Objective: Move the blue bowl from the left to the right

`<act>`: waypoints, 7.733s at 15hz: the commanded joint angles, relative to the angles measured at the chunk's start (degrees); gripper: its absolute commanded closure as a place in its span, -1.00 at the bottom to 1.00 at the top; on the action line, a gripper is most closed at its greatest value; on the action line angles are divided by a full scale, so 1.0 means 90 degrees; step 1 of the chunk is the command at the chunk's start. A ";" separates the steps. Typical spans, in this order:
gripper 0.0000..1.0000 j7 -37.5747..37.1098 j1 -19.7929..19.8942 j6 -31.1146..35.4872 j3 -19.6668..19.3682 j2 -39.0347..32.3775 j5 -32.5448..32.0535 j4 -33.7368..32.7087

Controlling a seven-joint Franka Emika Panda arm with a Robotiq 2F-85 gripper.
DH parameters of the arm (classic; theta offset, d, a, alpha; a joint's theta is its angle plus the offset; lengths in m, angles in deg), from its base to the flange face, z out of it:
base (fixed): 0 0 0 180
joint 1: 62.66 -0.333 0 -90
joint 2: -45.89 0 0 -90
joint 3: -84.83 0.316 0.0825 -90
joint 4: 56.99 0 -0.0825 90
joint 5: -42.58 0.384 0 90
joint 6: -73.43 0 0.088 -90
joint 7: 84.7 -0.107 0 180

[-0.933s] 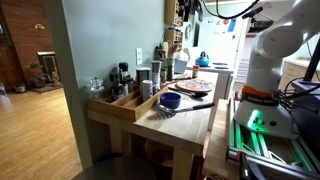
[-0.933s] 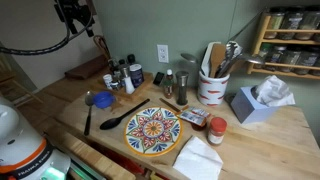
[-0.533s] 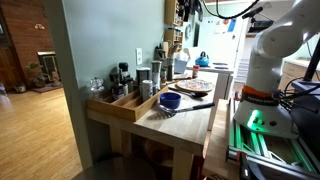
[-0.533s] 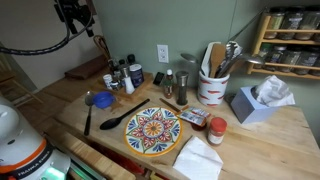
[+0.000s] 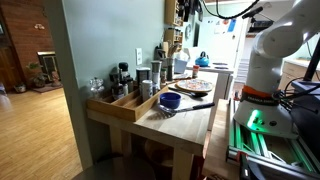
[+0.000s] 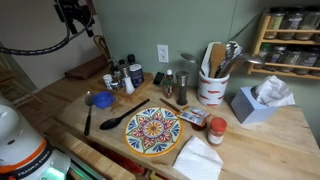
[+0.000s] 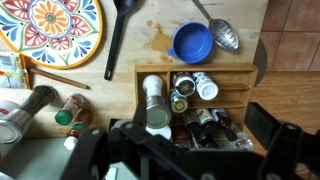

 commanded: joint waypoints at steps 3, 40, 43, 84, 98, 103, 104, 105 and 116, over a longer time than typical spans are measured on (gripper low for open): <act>-1.00 -0.0590 0.0112 0.0767 0.0394 -0.0368 -0.0115 0.0570; -1.00 -0.2363 0.0005 0.4624 0.0748 -0.3578 0.0847 0.2524; -1.00 -0.2573 0.0060 0.4888 0.0732 -0.3843 0.0732 0.2522; 0.98 -0.4320 0.2193 0.1423 -0.0544 -0.2178 0.0434 0.0076; 0.98 -0.6472 0.2717 0.1164 -0.2066 -0.5968 0.0374 -0.4019; 0.98 -0.6592 0.2962 0.0673 -0.2351 -0.6940 0.0736 -0.4521; 0.98 -0.6529 0.3030 0.0689 -0.2354 -0.7127 0.0841 -0.4587; 0.98 -0.6496 0.3091 0.0694 -0.2351 -0.7320 0.0931 -0.4641; 0.98 -0.6340 0.3896 0.0889 -0.1989 -0.9045 0.2434 -0.5818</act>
